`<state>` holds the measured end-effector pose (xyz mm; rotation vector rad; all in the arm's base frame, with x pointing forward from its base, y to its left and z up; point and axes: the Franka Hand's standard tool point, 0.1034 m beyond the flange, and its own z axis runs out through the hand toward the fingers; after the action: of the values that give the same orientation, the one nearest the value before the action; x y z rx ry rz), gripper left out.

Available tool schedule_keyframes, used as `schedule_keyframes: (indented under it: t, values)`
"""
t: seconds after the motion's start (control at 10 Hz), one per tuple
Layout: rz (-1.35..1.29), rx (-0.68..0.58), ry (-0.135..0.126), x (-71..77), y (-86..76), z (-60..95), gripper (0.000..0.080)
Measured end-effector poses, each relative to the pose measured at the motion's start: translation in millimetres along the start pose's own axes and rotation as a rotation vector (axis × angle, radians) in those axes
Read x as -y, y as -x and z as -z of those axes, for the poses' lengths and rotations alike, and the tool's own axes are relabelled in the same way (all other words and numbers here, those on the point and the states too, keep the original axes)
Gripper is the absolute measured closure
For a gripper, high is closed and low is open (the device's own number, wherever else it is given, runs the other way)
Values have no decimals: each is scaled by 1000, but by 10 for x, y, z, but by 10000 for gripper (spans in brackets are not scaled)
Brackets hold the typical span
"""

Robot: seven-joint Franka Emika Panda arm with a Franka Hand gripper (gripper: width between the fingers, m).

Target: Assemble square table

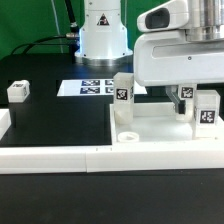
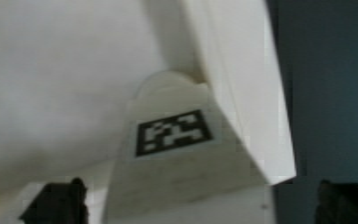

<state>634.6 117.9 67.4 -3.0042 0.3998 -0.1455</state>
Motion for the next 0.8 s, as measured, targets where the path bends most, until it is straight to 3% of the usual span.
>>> schedule_keyframes:
  t: [0.1, 0.2, 0.3, 0.4, 0.5, 0.8]
  values:
    - [-50, 1, 0, 6, 7, -5, 151]
    - [-59, 1, 1, 1, 6, -7, 265]
    - [-76, 2, 0, 1, 7, -9, 265]
    - [-158, 3, 1, -4, 12, -14, 442]
    - [-253, 3, 5, -38, 12, -20, 505]
    - [-453, 17, 13, -38, 26, -19, 506]
